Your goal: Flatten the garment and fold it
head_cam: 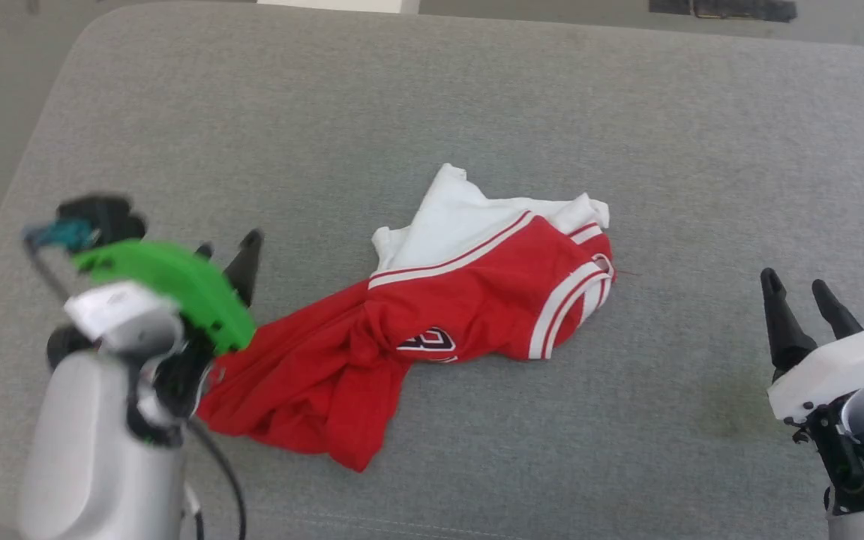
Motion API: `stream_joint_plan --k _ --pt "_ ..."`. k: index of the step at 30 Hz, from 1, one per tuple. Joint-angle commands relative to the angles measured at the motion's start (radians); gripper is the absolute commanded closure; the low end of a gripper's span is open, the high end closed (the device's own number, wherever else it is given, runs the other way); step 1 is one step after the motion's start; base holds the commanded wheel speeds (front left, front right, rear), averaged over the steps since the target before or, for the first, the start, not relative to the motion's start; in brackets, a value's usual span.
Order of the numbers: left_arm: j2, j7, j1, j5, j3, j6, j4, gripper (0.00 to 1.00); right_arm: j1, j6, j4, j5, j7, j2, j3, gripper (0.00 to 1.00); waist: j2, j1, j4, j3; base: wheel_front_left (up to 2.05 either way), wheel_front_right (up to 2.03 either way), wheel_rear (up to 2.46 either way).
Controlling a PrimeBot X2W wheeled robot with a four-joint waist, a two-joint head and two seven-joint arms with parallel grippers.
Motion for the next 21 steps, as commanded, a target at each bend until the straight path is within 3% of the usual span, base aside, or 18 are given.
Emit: stream_joint_plan --k 1,11,16,21 --pt "0.005 0.011 -0.044 0.016 -0.022 -0.013 0.02 0.0 0.004 0.003 -0.002 -0.002 0.004 0.004 0.003 0.0 0.0 0.0 -0.021 0.005 0.0 0.0 0.0" --pt "-0.034 0.157 -0.331 0.097 -0.21 -0.056 0.292 0.0 -0.017 0.003 0.001 0.005 0.002 0.01 0.009 0.0 0.0 0.0 -0.127 0.065 0.0 0.0 0.0" --pt "-0.003 0.286 -0.401 0.16 -0.272 -0.031 0.413 0.0 -0.021 0.003 0.002 0.009 -0.004 0.009 0.003 0.0 0.0 0.0 -0.174 0.091 0.0 0.0 0.0" --pt "0.03 0.343 -0.413 0.201 -0.296 -0.003 0.457 0.0 -0.019 0.003 0.004 0.014 -0.011 0.008 -0.003 0.0 0.0 0.0 -0.186 0.106 0.0 0.0 0.0"
